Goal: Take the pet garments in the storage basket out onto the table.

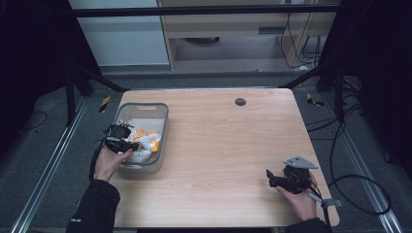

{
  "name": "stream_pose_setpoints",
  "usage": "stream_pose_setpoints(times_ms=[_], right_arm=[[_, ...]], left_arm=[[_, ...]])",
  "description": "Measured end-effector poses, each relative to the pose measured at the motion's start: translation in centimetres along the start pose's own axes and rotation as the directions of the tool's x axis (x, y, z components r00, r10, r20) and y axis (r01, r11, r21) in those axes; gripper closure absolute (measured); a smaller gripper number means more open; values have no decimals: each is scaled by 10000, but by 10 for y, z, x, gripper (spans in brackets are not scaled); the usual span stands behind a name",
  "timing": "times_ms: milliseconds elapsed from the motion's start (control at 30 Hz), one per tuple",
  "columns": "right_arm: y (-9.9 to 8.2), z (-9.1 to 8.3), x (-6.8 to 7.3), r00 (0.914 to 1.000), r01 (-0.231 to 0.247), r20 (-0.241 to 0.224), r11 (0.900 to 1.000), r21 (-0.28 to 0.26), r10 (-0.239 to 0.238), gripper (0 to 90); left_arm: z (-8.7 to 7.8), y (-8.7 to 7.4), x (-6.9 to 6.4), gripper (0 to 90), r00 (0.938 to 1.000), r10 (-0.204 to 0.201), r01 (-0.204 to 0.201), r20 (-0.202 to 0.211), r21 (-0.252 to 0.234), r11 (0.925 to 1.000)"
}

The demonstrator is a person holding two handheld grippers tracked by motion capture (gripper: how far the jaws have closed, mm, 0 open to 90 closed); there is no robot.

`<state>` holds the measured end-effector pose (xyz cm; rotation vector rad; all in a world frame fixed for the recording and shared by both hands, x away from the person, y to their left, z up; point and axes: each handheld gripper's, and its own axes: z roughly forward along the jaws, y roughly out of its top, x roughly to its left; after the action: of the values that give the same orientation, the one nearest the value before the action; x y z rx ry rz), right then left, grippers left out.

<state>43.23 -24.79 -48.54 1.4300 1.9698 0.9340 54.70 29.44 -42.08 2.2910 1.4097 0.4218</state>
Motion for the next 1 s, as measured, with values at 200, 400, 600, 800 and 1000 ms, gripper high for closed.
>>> stream_pose_setpoints(times_ms=[200,400,600,800,1000], right_arm=[[0,0,0,10000,55,5,10000,7,-55,129],[-1,1,1,9999,136,-29,9999,38,-136,129],[-1,1,1,9998,179,-3,9998,31,-179,127],[-1,1,1,9998,205,42,9998,36,-205,125],[-1,1,1,9998,207,47,9998,64,-208,123]], left_arm=[[-11,0,0,812,10000,-12,9,-74,-344,9994],[-30,2,-1,815,9998,-50,33,-199,-881,9961],[-52,7,2,817,9997,-64,31,-227,-1432,9897],[-72,10,2,817,9999,61,-88,-153,-1840,9829],[-89,11,1,817,9992,305,-350,-252,-2040,9783]])
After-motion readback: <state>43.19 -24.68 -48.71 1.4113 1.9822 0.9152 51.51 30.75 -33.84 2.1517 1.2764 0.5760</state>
